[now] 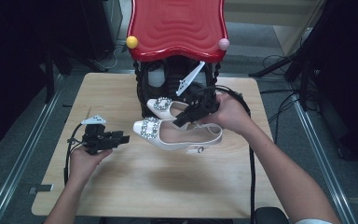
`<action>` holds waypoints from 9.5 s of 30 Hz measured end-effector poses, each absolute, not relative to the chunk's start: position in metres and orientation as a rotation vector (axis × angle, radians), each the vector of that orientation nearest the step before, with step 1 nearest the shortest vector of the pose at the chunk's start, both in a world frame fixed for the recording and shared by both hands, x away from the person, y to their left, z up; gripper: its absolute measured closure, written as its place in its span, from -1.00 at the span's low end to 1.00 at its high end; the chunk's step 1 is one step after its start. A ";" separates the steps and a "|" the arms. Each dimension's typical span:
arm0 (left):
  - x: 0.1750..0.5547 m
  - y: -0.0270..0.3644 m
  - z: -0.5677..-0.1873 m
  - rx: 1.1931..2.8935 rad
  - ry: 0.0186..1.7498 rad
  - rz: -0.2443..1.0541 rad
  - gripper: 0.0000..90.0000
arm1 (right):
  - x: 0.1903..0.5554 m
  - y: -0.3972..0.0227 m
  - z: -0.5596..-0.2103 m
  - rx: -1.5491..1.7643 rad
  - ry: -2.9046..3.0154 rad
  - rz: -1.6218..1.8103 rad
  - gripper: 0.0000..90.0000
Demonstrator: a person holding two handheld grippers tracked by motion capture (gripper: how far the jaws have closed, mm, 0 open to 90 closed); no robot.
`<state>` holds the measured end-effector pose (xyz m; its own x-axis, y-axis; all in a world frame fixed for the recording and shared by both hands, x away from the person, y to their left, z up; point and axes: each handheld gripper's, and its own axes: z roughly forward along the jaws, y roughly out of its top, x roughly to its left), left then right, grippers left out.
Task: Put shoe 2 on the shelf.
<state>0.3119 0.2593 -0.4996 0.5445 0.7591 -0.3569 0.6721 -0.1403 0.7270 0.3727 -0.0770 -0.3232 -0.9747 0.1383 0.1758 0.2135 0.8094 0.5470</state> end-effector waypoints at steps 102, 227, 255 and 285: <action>0.316 0.248 -0.505 1.919 1.116 0.072 0.16 | 0.516 -0.040 -0.167 -1.981 -2.228 -1.856 0.77; 0.325 0.235 -0.511 2.000 1.068 0.065 0.09 | 0.424 -0.247 -0.375 -1.669 -2.269 -1.738 -0.10; 0.324 0.226 -0.513 2.014 1.056 0.039 0.02 | 0.358 -0.204 -0.481 -1.495 -2.321 -1.639 -0.12; 0.322 0.209 -0.515 2.042 1.049 0.059 -0.19 | 0.351 -0.183 -0.518 -1.435 -2.370 -1.545 -0.12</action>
